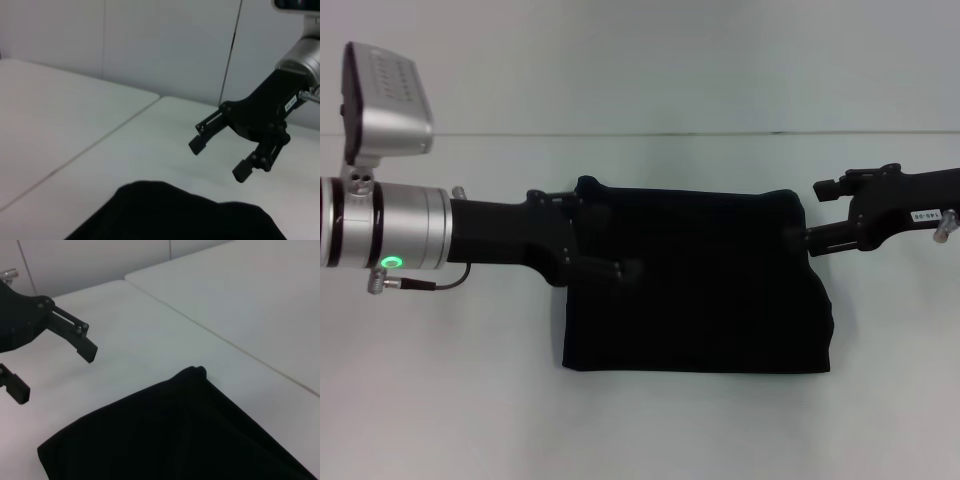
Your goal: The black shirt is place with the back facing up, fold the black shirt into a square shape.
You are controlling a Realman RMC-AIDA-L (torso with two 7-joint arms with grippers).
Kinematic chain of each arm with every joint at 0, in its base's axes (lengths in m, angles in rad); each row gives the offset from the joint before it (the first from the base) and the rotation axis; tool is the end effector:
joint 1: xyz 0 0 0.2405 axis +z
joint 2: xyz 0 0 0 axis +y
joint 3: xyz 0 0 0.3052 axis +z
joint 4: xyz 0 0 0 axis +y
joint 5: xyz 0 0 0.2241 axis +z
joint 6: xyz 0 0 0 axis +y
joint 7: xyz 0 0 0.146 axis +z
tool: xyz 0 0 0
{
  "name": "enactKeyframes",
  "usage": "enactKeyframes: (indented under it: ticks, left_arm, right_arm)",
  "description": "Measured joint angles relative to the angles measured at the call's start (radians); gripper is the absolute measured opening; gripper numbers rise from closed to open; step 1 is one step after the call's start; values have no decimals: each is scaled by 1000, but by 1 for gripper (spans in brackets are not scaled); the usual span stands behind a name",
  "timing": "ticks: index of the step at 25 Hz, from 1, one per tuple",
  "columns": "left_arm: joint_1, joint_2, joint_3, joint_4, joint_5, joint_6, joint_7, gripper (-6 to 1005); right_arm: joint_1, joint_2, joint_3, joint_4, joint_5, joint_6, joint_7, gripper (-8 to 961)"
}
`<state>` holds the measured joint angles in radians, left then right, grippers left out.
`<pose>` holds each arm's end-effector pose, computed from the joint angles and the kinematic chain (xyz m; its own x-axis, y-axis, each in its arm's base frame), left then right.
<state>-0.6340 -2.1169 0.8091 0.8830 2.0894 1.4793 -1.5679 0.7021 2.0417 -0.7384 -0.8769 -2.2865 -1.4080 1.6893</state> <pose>-0.2431 0.4106 -0.0221 0.8929 0.2614 0.3666 0.3534 -0.9114 -0.2107 0.2644 0.4436 0.0176 0.9036 -0.3614 -0.2300 -0.4229 -0.8383 -0.3441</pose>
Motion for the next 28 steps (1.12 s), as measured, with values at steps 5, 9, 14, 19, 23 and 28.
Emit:
enactKeyframes:
  ticks: [5, 9, 14, 19, 23, 28]
  left_arm:
    - [-9, -2, 3, 0, 57, -19, -24, 949]
    - [-7, -3, 2, -1, 59, -24, -24, 949]
    - [-1, -7, 5, -5, 60, -49, -24, 949]
    - [5, -8, 5, -8, 61, -50, -24, 949]
    - [6, -8, 5, -16, 61, -52, -24, 949]
    - [7, -8, -3, -17, 61, -53, -24, 949]
  right_arm:
    - [4, 5, -1, 3, -11, 8, 1, 914]
    - [4, 11, -1, 6, -11, 13, 1, 916]
    - [4, 16, -1, 4, -11, 13, 1, 917]
    - [6, 18, -2, 5, -11, 14, 1, 917]
    - [5, 18, -5, 6, -11, 14, 1, 917]
    - [5, 17, -6, 7, -11, 13, 1, 917]
